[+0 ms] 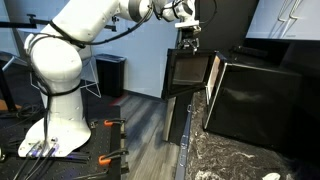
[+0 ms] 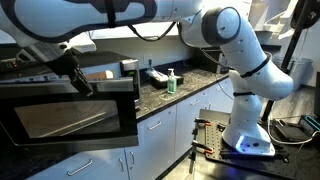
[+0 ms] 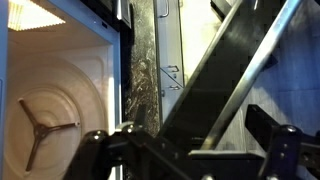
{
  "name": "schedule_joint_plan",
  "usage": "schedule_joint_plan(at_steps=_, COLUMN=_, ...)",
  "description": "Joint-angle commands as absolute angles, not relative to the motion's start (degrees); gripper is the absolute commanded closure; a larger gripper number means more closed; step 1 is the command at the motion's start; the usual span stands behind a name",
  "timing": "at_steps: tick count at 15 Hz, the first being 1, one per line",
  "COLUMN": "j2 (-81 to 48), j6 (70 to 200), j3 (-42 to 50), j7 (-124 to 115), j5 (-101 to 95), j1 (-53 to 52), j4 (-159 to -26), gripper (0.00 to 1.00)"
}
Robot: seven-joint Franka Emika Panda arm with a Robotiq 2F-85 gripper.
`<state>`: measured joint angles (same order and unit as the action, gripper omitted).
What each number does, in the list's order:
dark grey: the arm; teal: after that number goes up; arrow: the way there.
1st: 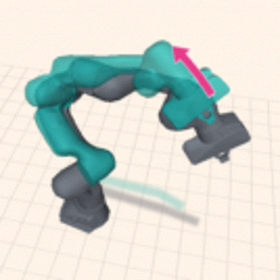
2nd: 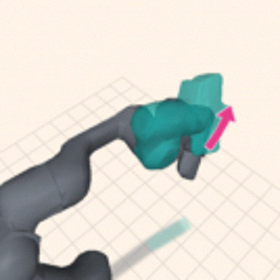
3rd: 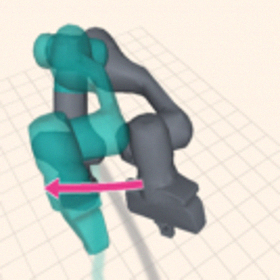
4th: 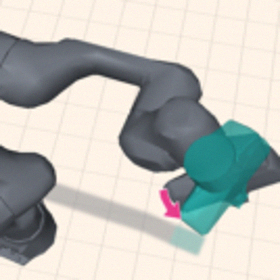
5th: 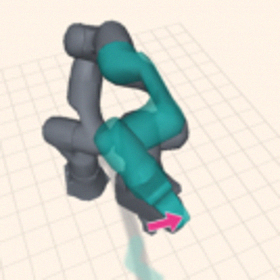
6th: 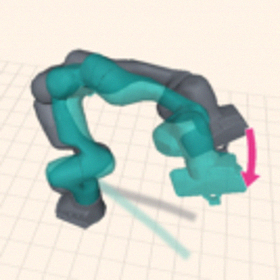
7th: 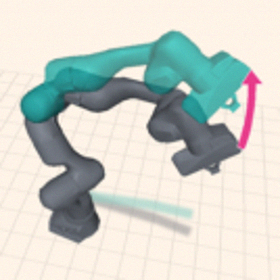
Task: Open the door of the microwave
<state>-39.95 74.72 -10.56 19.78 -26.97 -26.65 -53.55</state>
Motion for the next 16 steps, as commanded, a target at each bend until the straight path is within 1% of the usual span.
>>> schedule_joint_plan(at_steps=1, j2=-41.4, j6=70.4, j3=-9.4, j7=22.9, j5=-27.9, j1=-29.0, j4=-48.2, gripper=0.00)
schedule_joint_plan(at_steps=16, j2=-40.8, j6=53.1, j3=-7.1, j7=21.8, j5=-30.0, j1=-33.3, j4=-39.6, gripper=0.00)
